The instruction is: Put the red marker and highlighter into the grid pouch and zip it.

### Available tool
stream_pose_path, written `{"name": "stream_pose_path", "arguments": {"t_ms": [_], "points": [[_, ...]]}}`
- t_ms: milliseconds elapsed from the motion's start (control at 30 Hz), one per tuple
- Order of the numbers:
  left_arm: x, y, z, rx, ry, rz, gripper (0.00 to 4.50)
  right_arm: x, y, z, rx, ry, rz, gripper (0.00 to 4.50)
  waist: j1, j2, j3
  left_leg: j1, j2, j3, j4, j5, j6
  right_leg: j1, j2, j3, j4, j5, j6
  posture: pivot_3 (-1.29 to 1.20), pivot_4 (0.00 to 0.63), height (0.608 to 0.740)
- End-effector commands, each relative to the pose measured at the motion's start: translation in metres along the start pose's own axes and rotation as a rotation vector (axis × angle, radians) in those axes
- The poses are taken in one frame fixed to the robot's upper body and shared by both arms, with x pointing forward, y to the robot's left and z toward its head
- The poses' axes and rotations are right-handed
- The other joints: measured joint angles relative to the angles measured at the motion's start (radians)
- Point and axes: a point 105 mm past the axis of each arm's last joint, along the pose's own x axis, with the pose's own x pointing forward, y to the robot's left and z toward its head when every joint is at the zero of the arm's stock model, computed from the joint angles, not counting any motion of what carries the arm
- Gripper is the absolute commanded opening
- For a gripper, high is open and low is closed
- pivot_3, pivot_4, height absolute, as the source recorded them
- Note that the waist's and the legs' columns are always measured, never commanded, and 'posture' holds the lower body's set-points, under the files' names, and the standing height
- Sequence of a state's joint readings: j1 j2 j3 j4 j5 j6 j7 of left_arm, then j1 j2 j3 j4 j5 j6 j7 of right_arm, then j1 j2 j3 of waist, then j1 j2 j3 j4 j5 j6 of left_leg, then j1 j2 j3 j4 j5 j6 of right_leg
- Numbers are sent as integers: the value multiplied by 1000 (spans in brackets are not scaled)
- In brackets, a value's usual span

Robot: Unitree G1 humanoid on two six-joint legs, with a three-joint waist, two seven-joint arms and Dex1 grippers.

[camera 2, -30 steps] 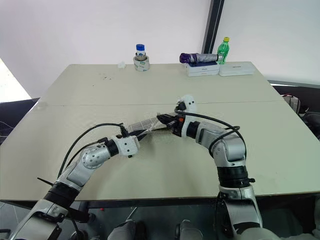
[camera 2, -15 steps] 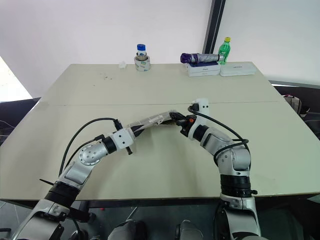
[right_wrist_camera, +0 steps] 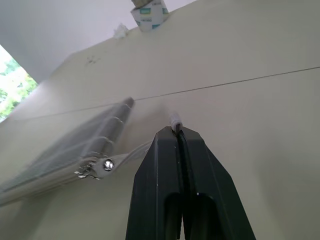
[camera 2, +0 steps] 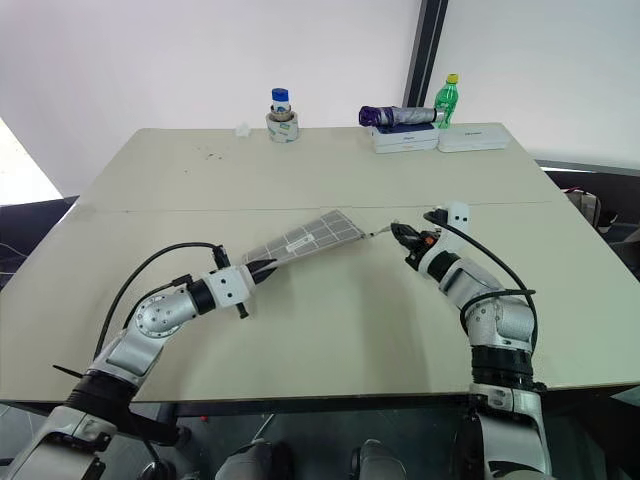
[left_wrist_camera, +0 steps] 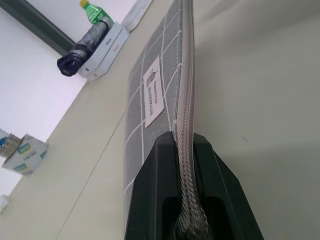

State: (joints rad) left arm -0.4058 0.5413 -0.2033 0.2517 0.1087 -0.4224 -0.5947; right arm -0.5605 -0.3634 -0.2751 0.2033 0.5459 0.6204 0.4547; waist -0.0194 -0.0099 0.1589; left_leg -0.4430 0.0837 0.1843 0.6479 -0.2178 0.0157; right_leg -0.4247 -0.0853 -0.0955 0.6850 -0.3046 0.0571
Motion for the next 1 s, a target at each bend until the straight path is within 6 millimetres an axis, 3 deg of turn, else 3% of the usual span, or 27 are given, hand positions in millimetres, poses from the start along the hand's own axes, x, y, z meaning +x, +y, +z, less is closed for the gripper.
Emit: {"name": "stream_pose_path", "arguments": {"t_ms": [33, 67, 100, 167, 300, 367, 400, 433, 500, 600, 767, 1000], "points": [[-18, 22, -14, -81, 39, 52, 0, -13, -6, 34, -104, -94, 0, 47, 0, 0, 0, 0, 0, 0, 0, 0, 0, 0, 0, 0, 0, 0, 0, 0, 150, 740], [-18, 22, -11, -113, 19, 40, 0, -13, -1, 32, -97, -80, 37, 47, 0, 0, 0, 0, 0, 0, 0, 0, 0, 0, 0, 0, 0, 0, 0, 0, 150, 740], [-18, 23, -8, -139, -5, 32, 769, -14, 3, 30, -98, -74, 73, 278, 0, 0, 0, 0, 0, 0, 0, 0, 0, 0, 0, 0, 0, 0, 0, 0, 150, 740], [-20, 28, -6, -178, -21, 64, 1539, -16, 5, 26, -136, -57, 100, 858, 2, 0, 0, 0, 0, 0, 0, 0, 0, 0, 0, 0, 0, 0, 0, 0, 150, 740], [-35, 36, -8, -257, -20, 115, 3551, -20, 5, 26, -232, -38, 132, 2856, 1, 0, 0, 0, 0, 0, 0, 0, 0, 0, 0, 0, 0, 0, 0, 0, 150, 740], [-59, 45, -15, -327, 7, 163, 4500, -26, 4, 29, -273, -33, 173, 3877, -3, 0, 0, 0, 0, 0, 0, 0, 0, 0, 0, 0, 0, 0, 0, 0, 150, 740], [-70, 48, -18, -346, 21, 187, 4500, -29, 4, 30, -308, -28, 192, 4392, -5, 0, 0, 0, 0, 0, 0, 0, 0, 0, 0, 0, 0, 0, 0, 0, 150, 740], [-86, 53, -23, -363, 52, 214, 4500, -37, 5, 23, -396, 28, 244, 4455, -5, 0, 1, 0, 1, 0, 0, 1, -2, 0, 0, 0, 0, 0, 0, 0, 150, 740], [-113, 59, -31, -391, 114, 264, 4500, -53, 4, 12, -497, 121, 328, 4455, -3, 0, 1, 0, 1, 0, -1, 1, -2, 0, 0, 0, -1, 0, 1, 0, 150, 740], [-154, 64, -44, -440, 204, 337, 4500, -75, 0, 11, -476, 188, 414, 4455, -1, 0, 1, 0, 1, 0, -2, 0, -1, 0, 0, 0, -2, -1, 1, 0, 150, 740], [-207, 70, -47, -511, 270, 443, 4500, -90, -23, 19, -535, 205, 361, 4455, 0, -1, 2, 1, 1, -1, 0, -1, 0, 0, -3, 0, -3, 0, 0, 0, 150, 740], [-233, 70, -45, -562, 296, 493, 4500, -106, -45, 4, -592, 304, 342, 4455, 7, -1, 2, 1, 0, -2, 0, -2, 0, -1, -5, 0, -5, -2, -4, 0, 150, 740]]}}
